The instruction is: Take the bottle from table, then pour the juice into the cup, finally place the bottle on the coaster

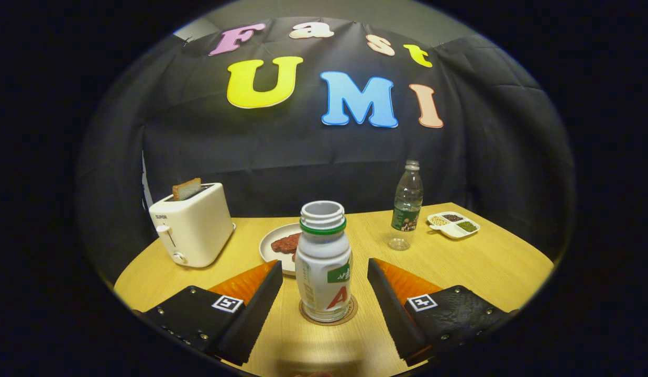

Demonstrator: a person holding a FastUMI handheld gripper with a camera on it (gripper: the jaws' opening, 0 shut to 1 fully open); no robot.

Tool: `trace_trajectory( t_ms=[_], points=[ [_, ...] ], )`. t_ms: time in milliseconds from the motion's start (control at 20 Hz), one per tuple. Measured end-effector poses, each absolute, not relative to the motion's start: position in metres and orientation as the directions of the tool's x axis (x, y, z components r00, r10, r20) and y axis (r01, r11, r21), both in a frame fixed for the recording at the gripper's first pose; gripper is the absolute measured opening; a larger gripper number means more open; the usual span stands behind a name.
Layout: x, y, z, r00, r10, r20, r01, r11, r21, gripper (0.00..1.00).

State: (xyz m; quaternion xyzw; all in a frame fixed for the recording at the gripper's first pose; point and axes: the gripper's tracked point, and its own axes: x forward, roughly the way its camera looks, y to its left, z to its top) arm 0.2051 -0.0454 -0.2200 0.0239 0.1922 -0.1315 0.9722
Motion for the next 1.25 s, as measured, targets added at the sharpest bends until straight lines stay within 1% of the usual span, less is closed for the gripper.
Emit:
trace_trajectory(
  t_ms=[300, 650, 1000, 1250],
  points=[
    [0.176, -0.030, -0.155, 0.936, -0.185, -0.299, 0.199, 0.980, 0.019, 0.98],
    [0.135, -0.031, -0.102, 0.960, -0.170, -0.224, 0.183, 0.982, 0.037, 0.98],
    [0.093, -0.031, -0.062, 0.972, -0.168, -0.165, 0.173, 0.985, 0.016, 0.98],
    [0.073, -0.029, -0.049, 0.976, -0.165, -0.143, 0.170, 0.985, 0.028, 0.98]
  ],
)
